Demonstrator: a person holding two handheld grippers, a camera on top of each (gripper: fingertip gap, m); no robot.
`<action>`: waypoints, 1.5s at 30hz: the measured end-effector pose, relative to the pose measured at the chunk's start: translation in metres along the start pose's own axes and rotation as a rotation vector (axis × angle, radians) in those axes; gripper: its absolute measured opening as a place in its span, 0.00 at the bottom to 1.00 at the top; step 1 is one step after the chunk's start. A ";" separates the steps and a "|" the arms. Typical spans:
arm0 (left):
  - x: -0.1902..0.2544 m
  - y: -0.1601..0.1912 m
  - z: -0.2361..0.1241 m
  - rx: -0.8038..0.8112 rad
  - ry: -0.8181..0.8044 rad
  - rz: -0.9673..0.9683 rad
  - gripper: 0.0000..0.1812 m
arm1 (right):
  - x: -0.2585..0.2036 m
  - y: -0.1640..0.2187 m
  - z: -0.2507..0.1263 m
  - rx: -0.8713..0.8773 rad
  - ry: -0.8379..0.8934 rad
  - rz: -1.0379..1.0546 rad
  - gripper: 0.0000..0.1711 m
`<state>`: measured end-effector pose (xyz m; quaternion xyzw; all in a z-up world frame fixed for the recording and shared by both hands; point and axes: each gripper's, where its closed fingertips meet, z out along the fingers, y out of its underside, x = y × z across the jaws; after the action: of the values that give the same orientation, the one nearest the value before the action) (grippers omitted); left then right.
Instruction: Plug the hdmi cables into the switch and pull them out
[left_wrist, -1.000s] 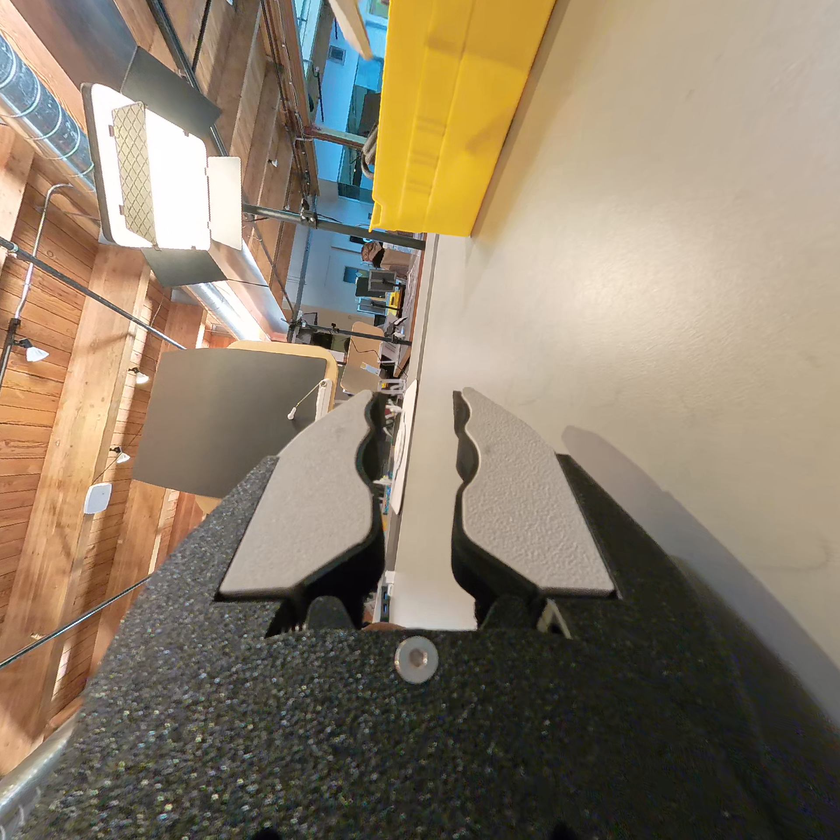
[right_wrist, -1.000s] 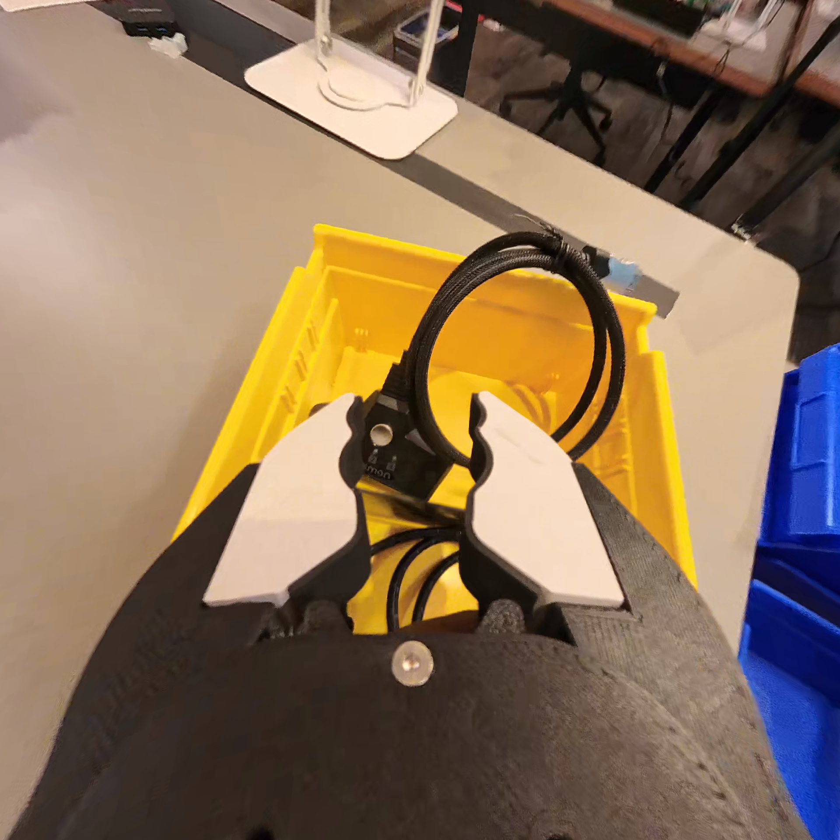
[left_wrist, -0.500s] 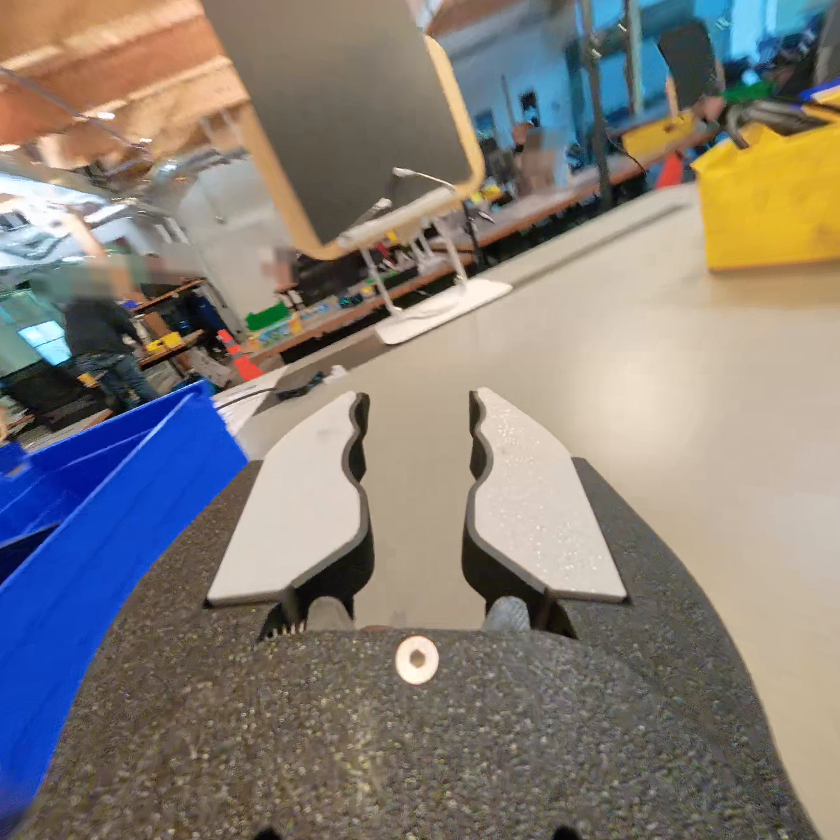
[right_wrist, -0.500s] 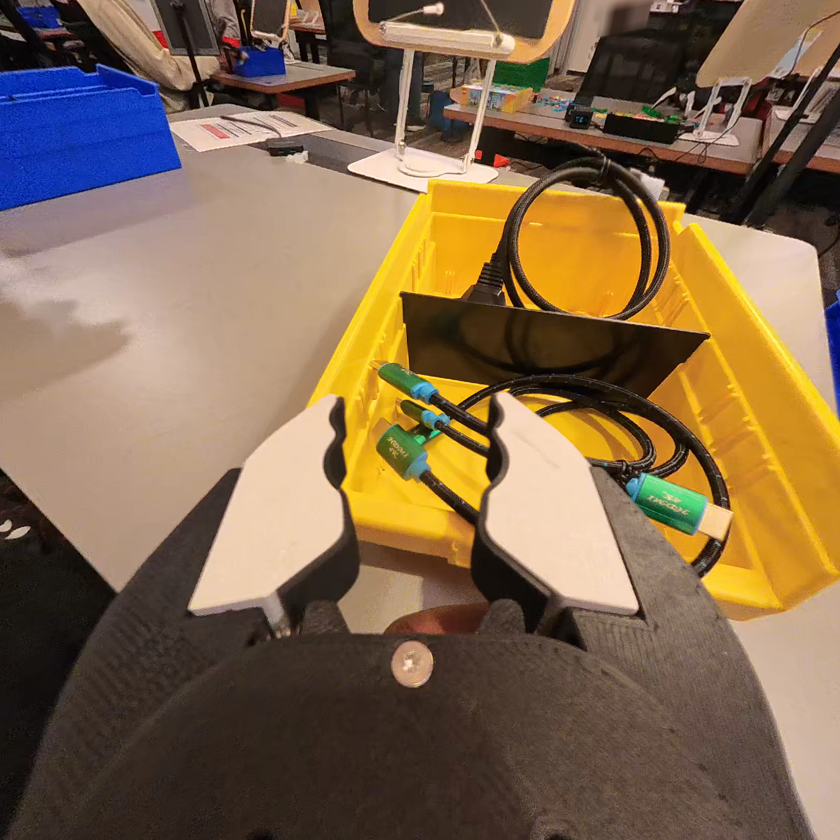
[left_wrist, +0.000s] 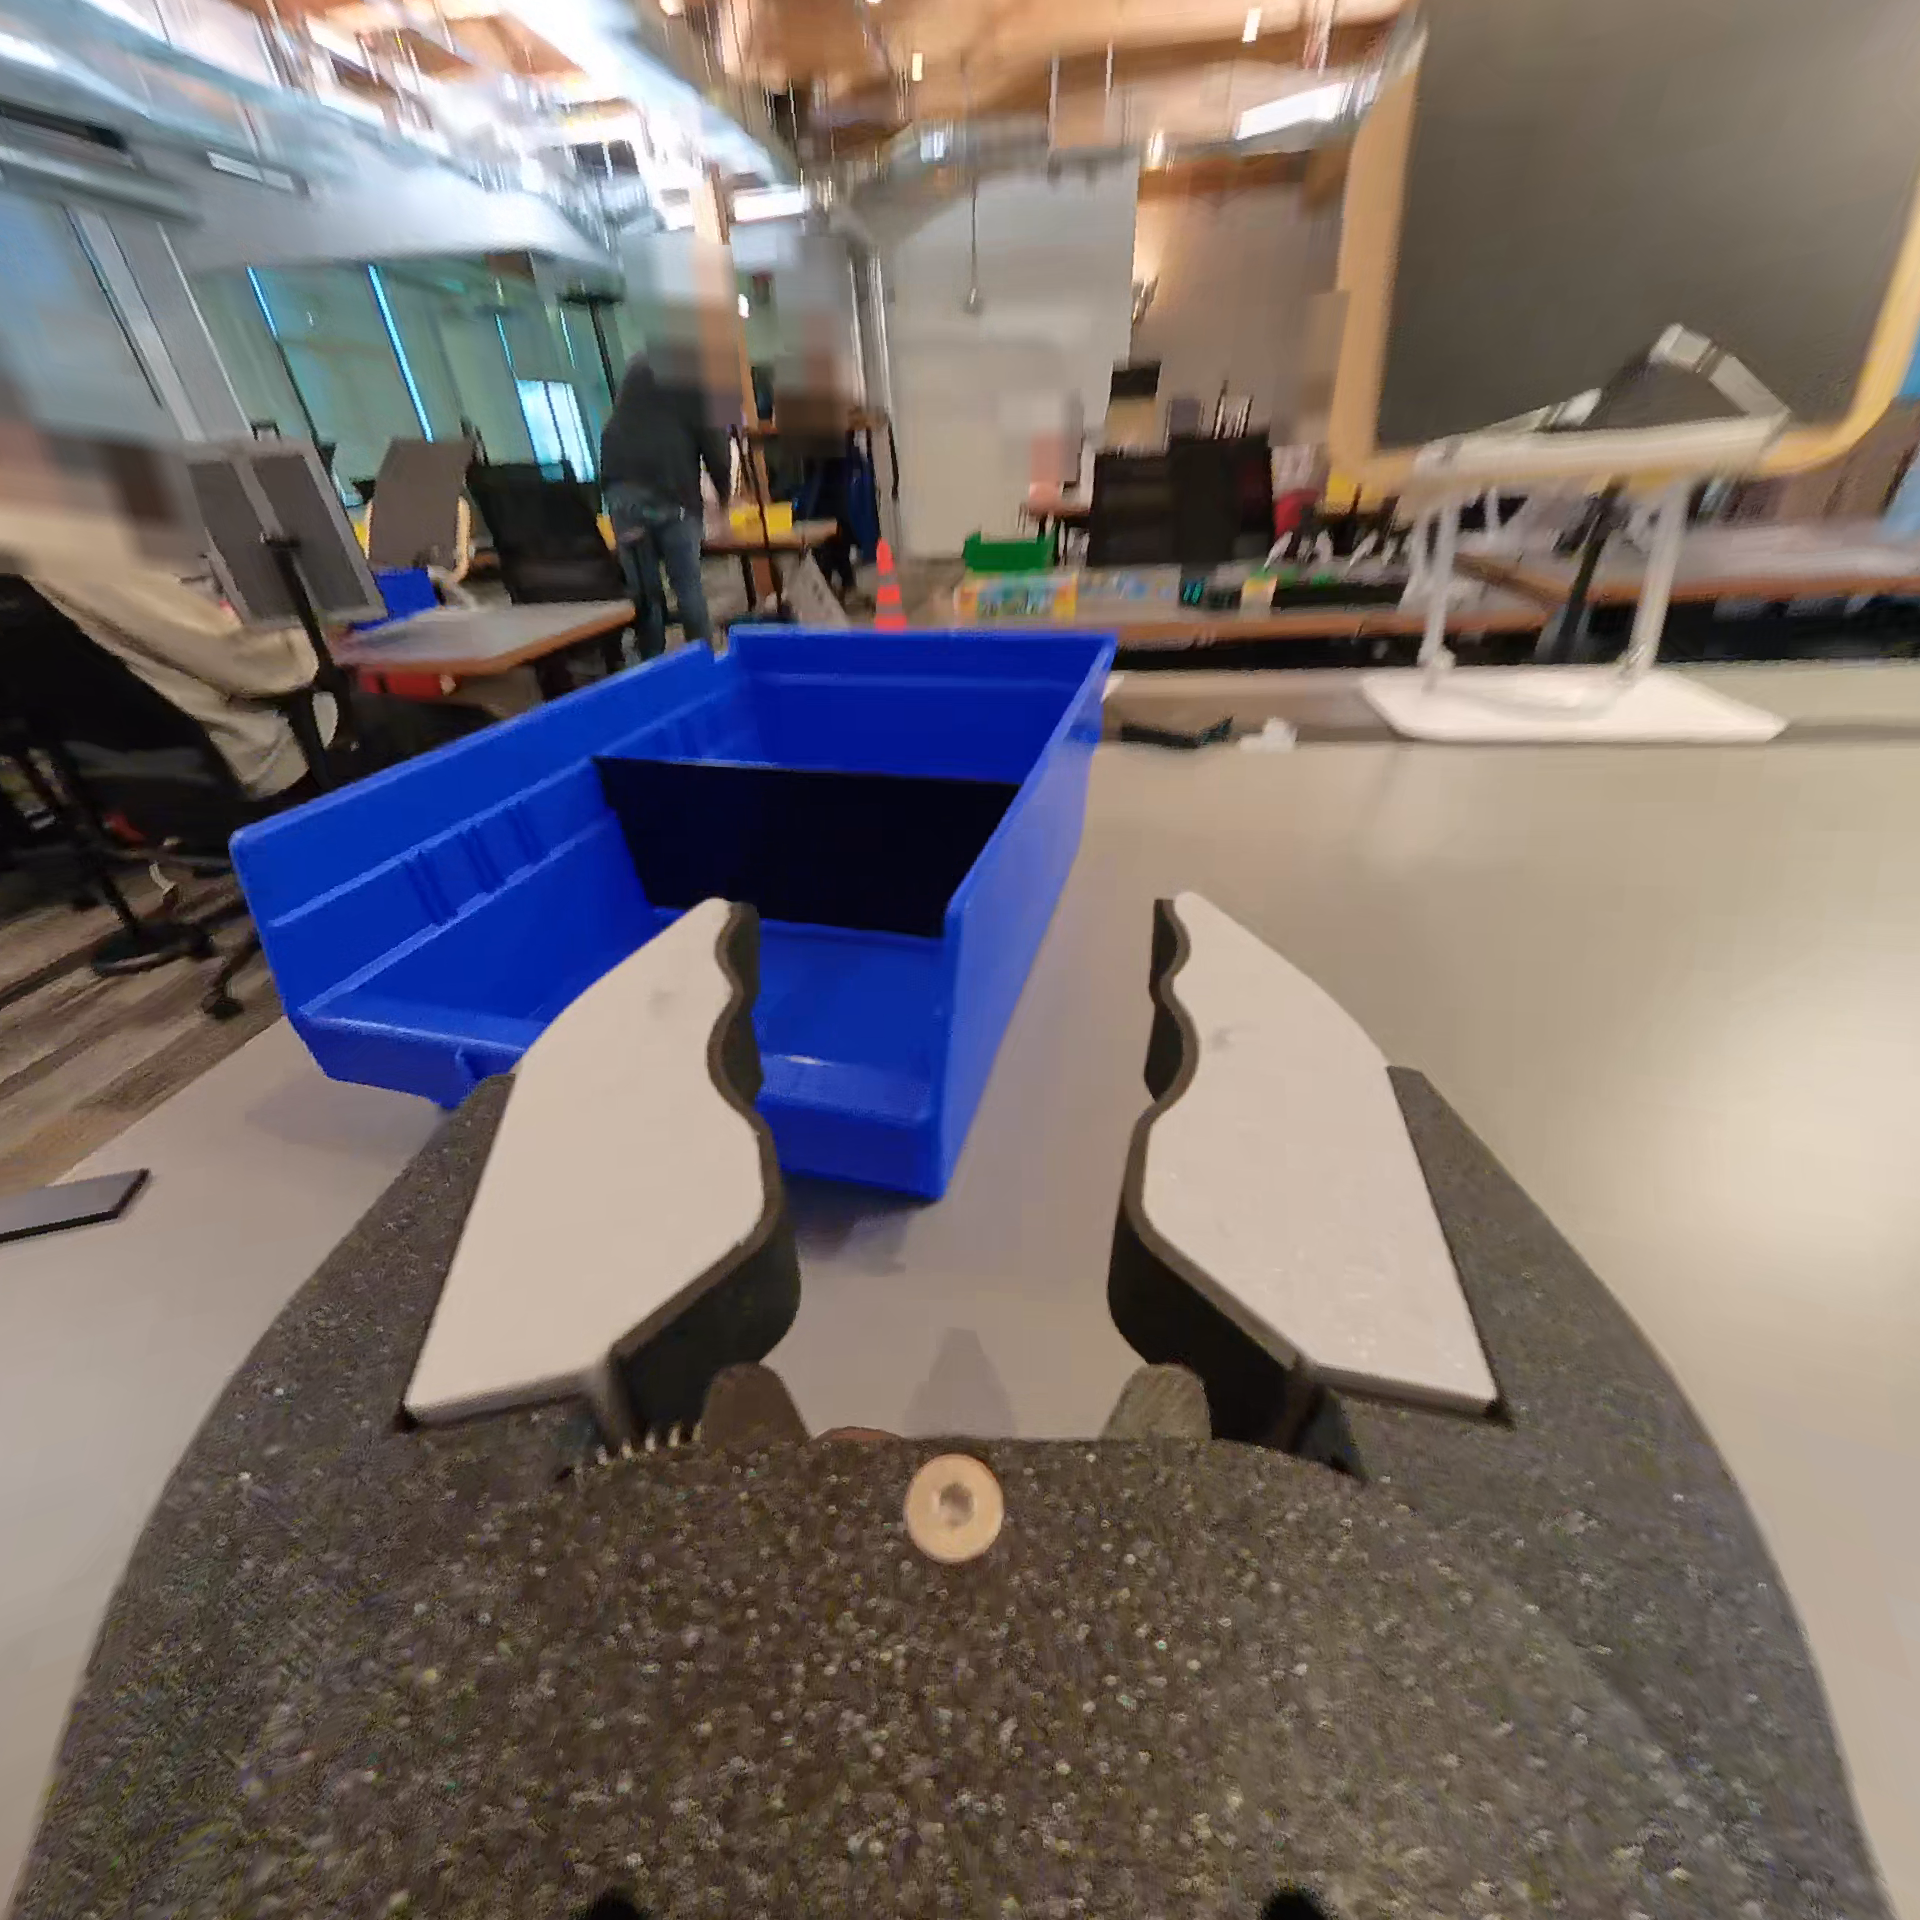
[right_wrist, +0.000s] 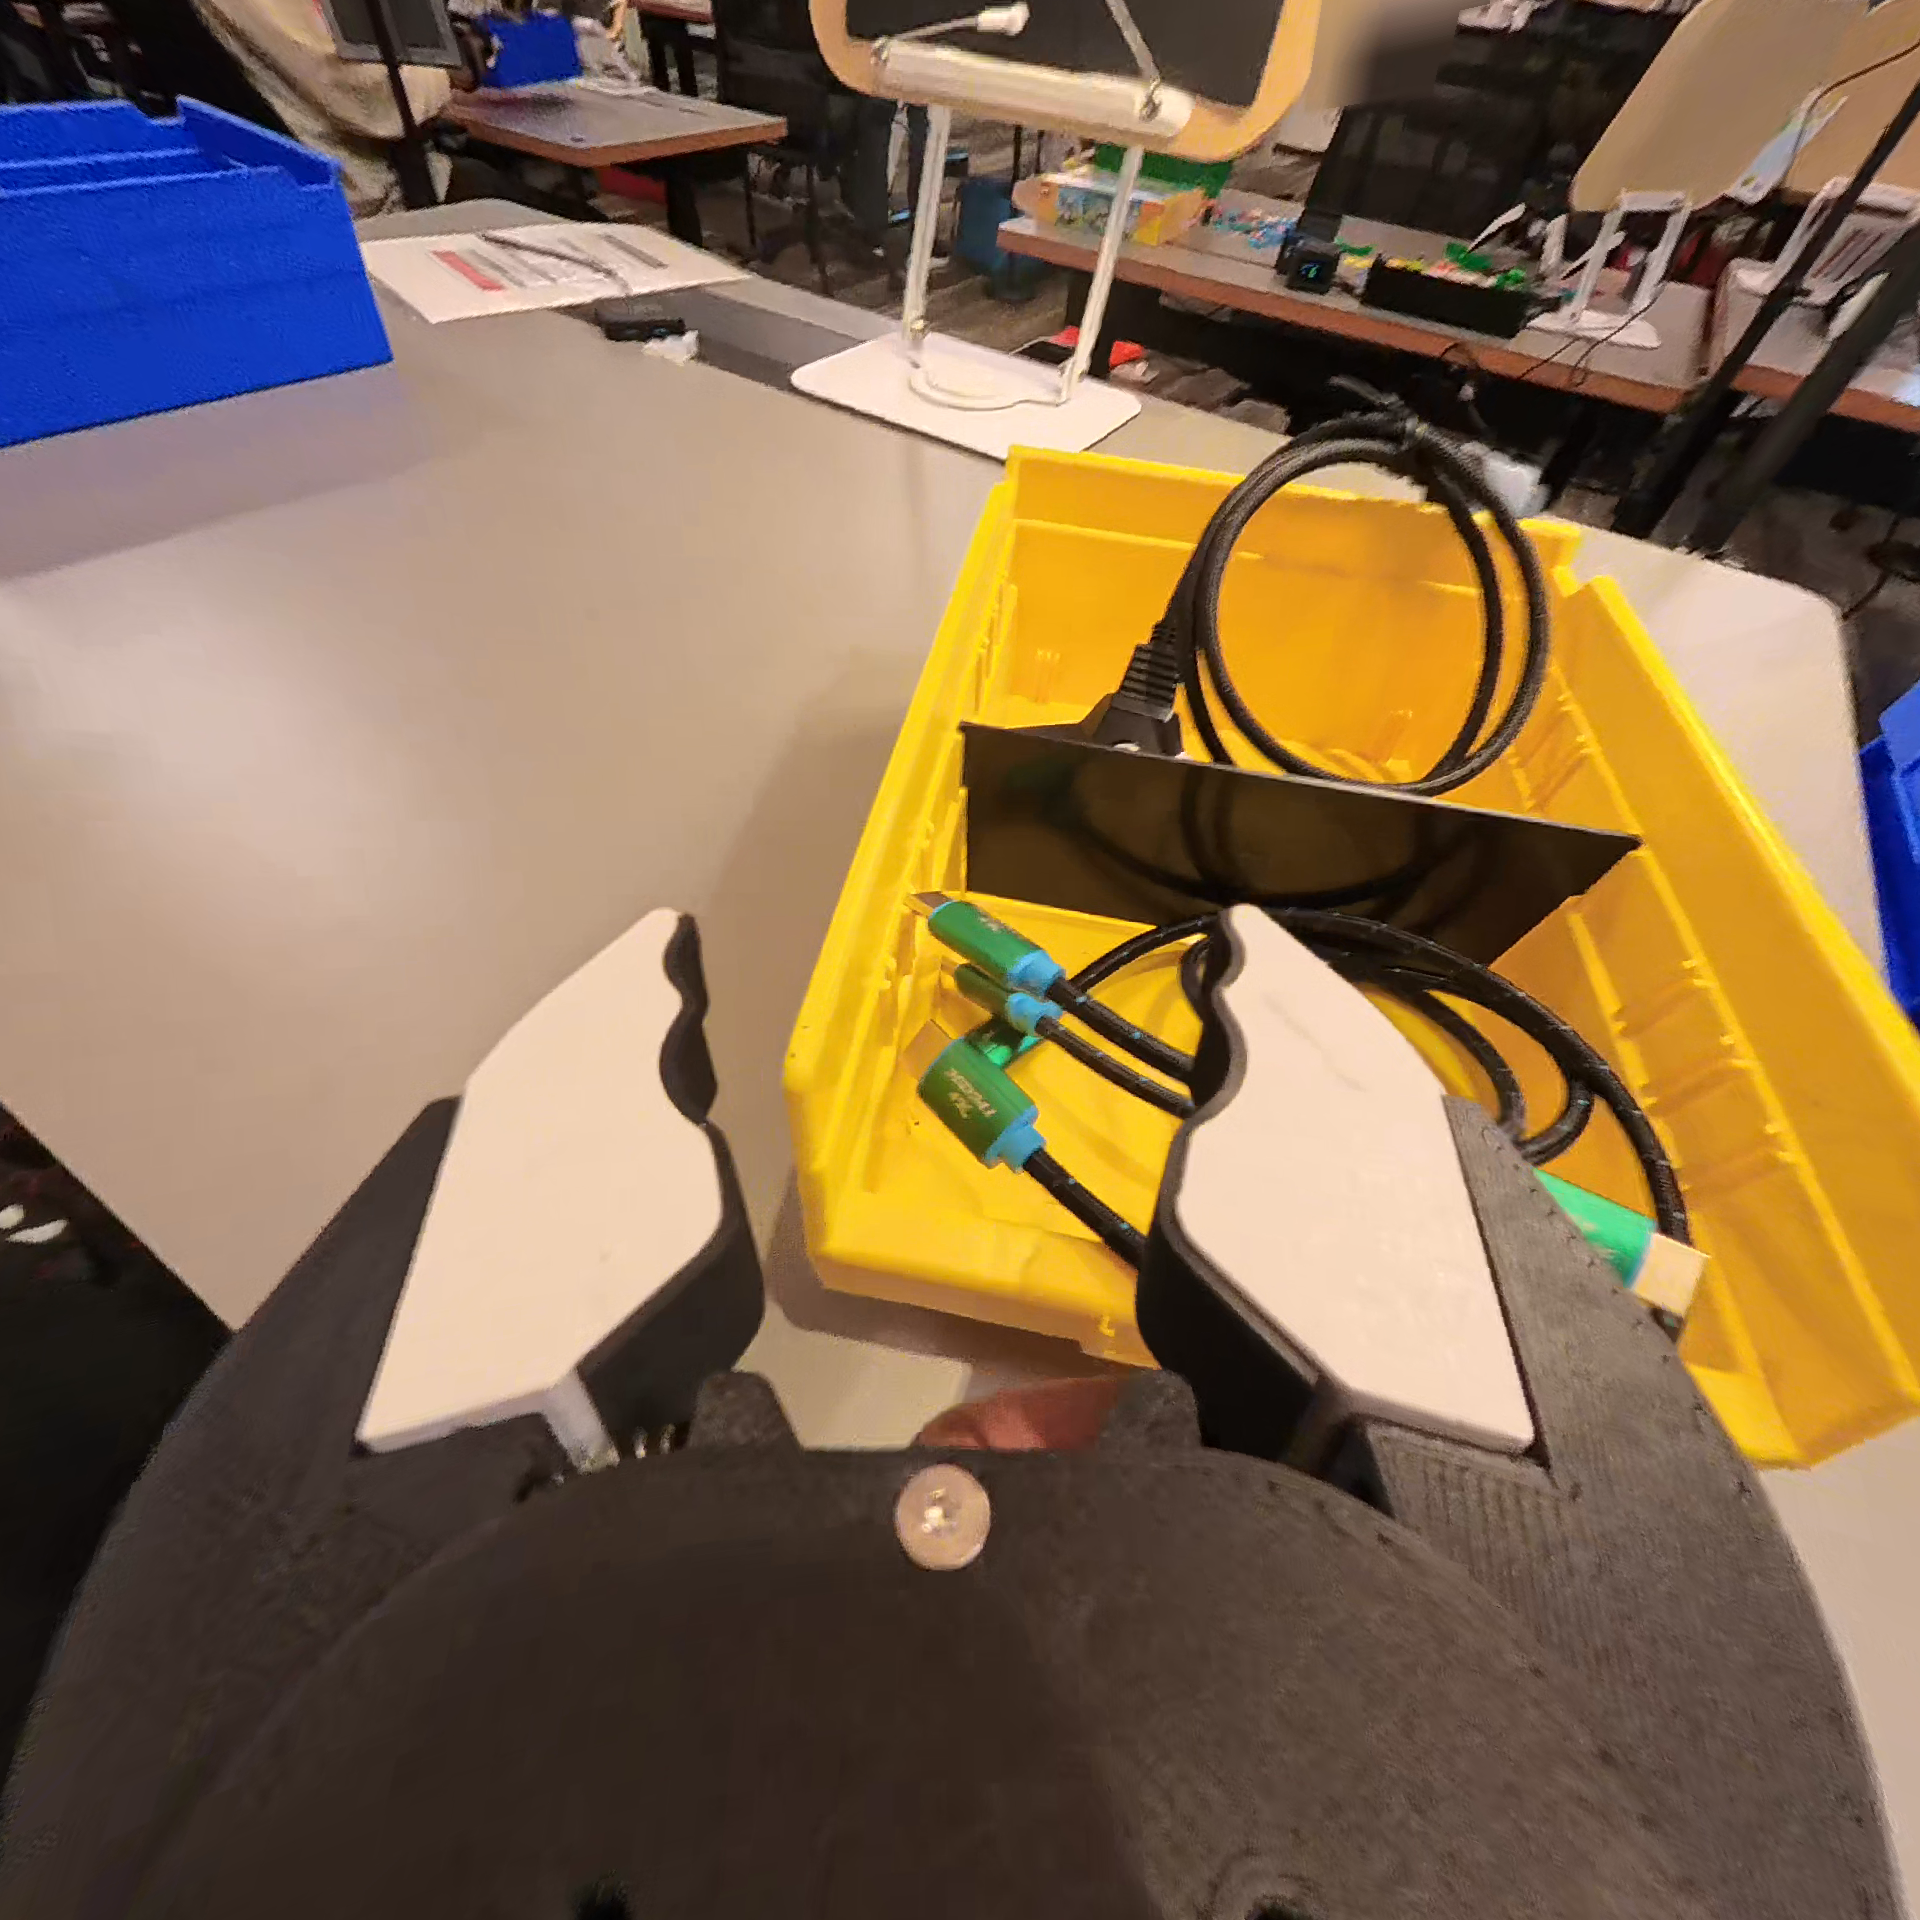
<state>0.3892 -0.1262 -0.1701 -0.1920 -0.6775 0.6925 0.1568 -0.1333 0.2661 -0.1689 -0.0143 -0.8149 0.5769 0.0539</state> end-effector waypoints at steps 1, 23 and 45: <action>-0.003 0.006 0.009 -0.047 0.002 0.022 0.40 | -0.004 0.004 0.002 -0.018 -0.021 0.003 0.53; 0.013 0.042 0.059 -0.284 0.103 0.122 0.03 | -0.012 0.019 0.058 0.032 0.123 0.001 0.02; 0.108 0.037 0.037 -0.243 0.397 0.189 0.02 | -0.008 0.009 0.093 -0.012 -0.084 0.002 0.02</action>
<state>0.2783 -0.1089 -0.2128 -0.4040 -0.6908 0.5663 0.1972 -0.1354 0.1808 -0.2087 0.0089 -0.8200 0.5719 0.0188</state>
